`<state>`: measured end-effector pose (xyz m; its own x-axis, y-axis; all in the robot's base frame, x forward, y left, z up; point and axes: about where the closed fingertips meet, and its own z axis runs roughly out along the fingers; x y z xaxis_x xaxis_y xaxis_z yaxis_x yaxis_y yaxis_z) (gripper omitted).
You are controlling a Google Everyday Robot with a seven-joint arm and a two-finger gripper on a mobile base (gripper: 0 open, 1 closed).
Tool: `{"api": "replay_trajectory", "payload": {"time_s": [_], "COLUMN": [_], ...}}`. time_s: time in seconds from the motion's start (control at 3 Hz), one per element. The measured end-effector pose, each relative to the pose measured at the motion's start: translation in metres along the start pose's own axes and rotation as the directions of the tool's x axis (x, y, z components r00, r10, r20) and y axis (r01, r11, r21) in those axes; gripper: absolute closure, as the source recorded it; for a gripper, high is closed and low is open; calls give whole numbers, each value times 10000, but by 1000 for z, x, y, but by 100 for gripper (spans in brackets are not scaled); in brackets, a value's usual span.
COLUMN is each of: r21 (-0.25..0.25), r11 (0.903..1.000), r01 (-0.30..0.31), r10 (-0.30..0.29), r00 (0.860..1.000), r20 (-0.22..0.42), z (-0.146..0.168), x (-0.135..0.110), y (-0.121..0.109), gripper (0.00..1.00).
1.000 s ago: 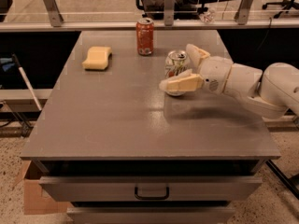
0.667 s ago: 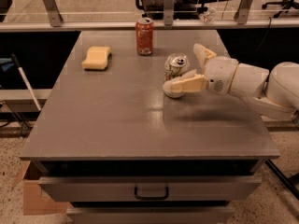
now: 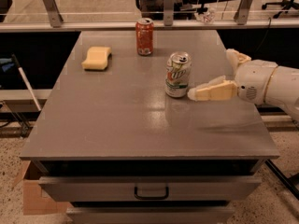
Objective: Place 7up can upright
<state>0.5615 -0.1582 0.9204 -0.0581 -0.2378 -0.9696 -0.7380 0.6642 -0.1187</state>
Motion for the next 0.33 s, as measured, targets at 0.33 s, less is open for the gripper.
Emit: {"api": "replay_trajectory", "payload": {"time_s": [0.33], "r21": [0], "r11": [10000], "r01": [0], "r10": [0], "r00": [10000], "r20": [0], "z": [0], "x": [0], "y": [0], "gripper": [0]}}
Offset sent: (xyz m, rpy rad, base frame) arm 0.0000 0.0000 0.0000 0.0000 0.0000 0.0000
